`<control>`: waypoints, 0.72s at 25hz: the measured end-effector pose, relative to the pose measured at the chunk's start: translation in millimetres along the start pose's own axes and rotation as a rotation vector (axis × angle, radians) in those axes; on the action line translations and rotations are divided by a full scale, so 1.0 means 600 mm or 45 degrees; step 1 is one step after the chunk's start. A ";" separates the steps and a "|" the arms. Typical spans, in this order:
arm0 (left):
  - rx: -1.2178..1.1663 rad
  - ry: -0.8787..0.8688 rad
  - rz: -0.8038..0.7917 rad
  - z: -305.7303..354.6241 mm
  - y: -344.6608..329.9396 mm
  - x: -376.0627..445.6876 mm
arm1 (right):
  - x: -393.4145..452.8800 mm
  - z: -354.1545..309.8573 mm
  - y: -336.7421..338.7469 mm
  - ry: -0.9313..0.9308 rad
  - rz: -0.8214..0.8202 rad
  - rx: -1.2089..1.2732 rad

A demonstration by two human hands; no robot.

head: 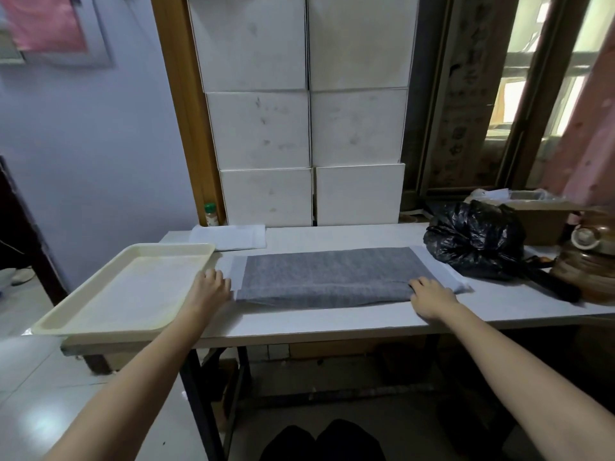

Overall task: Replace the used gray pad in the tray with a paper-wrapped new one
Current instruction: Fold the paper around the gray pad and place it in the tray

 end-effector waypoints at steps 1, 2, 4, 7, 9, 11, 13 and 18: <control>0.035 0.013 -0.074 0.001 -0.002 -0.004 | -0.004 -0.004 0.002 -0.035 -0.002 -0.031; 0.098 0.030 -0.126 0.005 -0.006 -0.003 | -0.009 -0.014 0.007 -0.068 0.025 -0.069; 0.213 0.096 -0.190 0.018 0.028 0.005 | -0.016 -0.053 0.022 -0.043 0.181 -0.091; -0.175 0.132 0.021 0.089 0.100 0.039 | -0.028 -0.159 0.024 0.269 0.325 0.140; -0.768 0.124 -0.016 0.156 0.131 0.052 | -0.041 -0.234 0.005 0.392 0.223 0.250; -1.047 0.146 -0.193 0.214 0.128 0.049 | -0.053 -0.280 -0.015 0.397 0.162 0.221; -1.177 0.205 -0.270 0.238 0.106 0.036 | -0.059 -0.288 -0.025 0.376 0.136 0.243; -1.143 -0.073 -0.068 0.183 0.097 0.041 | -0.061 -0.247 -0.004 0.568 0.170 0.417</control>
Point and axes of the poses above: each hand's wrist, its own x-axis towards the middle knuckle, its own y-axis out of the back of the hand, z = x × y, the point moved 3 cm from there along x, towards the middle knuckle, and after that the axes turned 3 degrees about z, right-handed, at the moved point
